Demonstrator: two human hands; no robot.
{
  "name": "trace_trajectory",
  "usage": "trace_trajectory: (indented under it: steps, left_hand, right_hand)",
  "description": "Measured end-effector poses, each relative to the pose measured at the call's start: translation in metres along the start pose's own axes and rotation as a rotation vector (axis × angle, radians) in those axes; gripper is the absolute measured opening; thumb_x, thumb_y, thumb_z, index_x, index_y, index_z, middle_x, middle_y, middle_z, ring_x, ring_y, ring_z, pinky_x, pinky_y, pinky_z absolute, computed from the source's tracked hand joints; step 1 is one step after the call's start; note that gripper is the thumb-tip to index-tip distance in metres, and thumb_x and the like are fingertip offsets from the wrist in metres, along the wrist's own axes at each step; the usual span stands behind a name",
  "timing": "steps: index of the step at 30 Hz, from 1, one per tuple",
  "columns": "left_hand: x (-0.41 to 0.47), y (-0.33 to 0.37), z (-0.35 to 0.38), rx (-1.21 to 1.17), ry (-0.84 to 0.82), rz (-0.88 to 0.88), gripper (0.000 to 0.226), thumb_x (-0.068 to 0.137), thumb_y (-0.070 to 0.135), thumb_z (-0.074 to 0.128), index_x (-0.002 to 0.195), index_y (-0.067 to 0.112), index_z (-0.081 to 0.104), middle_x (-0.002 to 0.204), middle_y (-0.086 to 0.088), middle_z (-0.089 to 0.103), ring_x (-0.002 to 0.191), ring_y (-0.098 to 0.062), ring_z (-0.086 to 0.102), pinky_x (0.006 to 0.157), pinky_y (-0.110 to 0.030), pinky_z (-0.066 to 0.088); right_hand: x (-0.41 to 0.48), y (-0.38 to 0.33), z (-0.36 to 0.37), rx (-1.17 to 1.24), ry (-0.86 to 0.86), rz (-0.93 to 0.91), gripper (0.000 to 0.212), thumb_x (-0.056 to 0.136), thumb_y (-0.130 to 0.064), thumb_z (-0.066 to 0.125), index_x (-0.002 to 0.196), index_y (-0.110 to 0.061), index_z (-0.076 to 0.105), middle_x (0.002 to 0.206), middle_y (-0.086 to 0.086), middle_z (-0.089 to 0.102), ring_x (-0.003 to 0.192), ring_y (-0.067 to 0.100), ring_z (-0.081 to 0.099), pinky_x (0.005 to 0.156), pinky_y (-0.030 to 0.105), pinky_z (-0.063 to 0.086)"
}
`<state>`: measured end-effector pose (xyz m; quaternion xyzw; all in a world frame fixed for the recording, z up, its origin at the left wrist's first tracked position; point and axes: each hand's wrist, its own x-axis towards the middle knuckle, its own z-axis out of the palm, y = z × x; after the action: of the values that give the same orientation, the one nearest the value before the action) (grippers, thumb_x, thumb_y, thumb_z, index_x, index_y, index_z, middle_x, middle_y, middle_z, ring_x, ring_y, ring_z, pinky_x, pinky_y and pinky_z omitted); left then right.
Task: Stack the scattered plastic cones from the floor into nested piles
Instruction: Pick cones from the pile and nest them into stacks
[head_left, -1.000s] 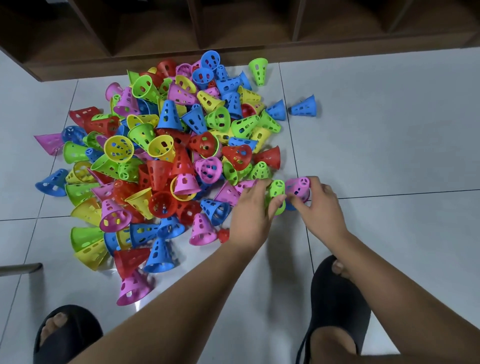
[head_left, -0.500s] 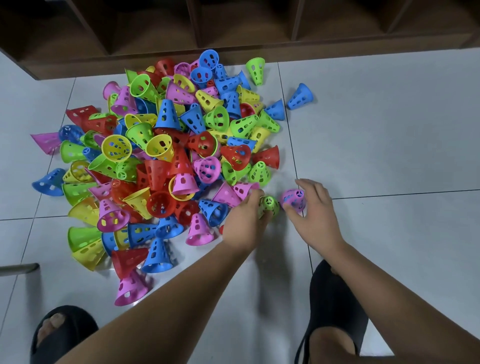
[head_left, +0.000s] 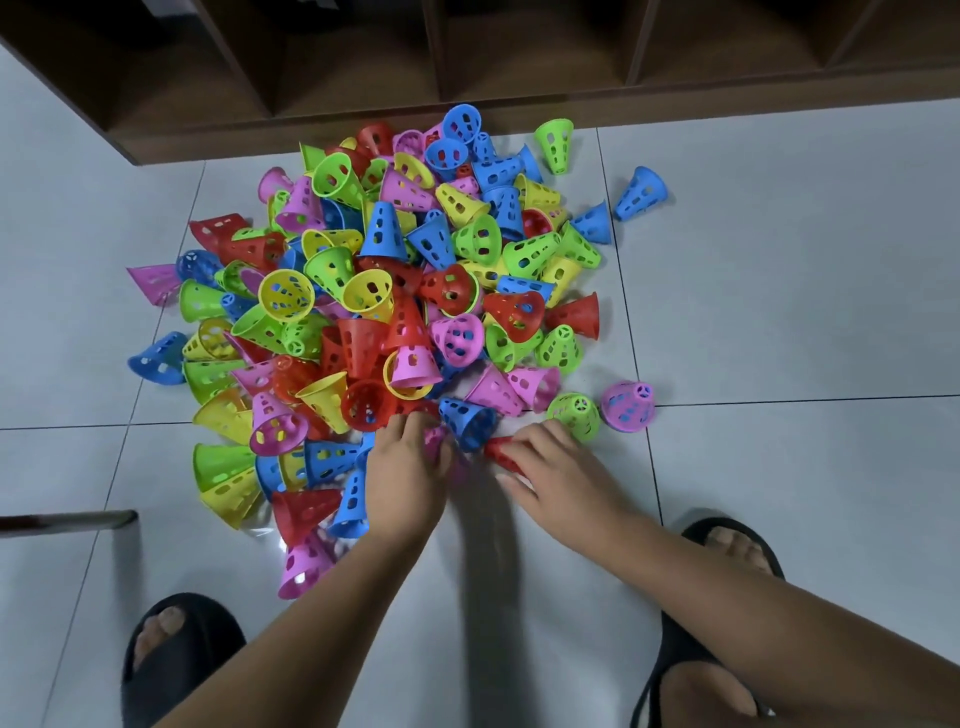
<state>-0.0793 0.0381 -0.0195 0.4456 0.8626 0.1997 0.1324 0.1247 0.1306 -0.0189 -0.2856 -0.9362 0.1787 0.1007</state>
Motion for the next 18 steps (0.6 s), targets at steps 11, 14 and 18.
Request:
trace_trajectory:
  steps: [11, 14, 18]
  left_hand:
    - [-0.017, -0.009, 0.01, 0.066, -0.208, -0.157, 0.04, 0.099, 0.054, 0.063, 0.124, 0.025, 0.051, 0.106, -0.001, 0.068, 0.088, -0.025, 0.064, 0.071, -0.041, 0.059]
    - [-0.019, -0.009, 0.01, 0.087, -0.27, -0.197, 0.036, 0.101, 0.053, 0.058, 0.127, 0.029, 0.051, 0.108, 0.0, 0.072, 0.088, -0.024, 0.067, 0.069, -0.043, 0.062]
    - [-0.02, 0.0, 0.004, 0.078, -0.28, -0.137, 0.042, 0.089, 0.054, 0.077, 0.114, 0.03, 0.052, 0.103, 0.005, 0.066, 0.088, -0.02, 0.061, 0.066, -0.038, 0.057]
  right_hand:
    - [-0.01, 0.012, 0.012, -0.187, -0.253, 0.15, 0.071, 0.075, -0.025, 0.072, 0.143, -0.019, 0.051, 0.124, 0.004, 0.054, 0.112, 0.031, 0.053, 0.098, 0.044, 0.051]
    - [-0.015, 0.014, 0.014, -0.205, -0.278, 0.16, 0.073, 0.075, -0.028, 0.075, 0.143, -0.019, 0.051, 0.121, 0.005, 0.055, 0.11, 0.031, 0.053, 0.096, 0.043, 0.052]
    - [-0.019, 0.02, 0.008, -0.135, -0.287, 0.215, 0.049, 0.074, -0.039, 0.069, 0.118, -0.02, 0.061, 0.109, 0.004, 0.056, 0.104, 0.03, 0.056, 0.089, 0.045, 0.054]
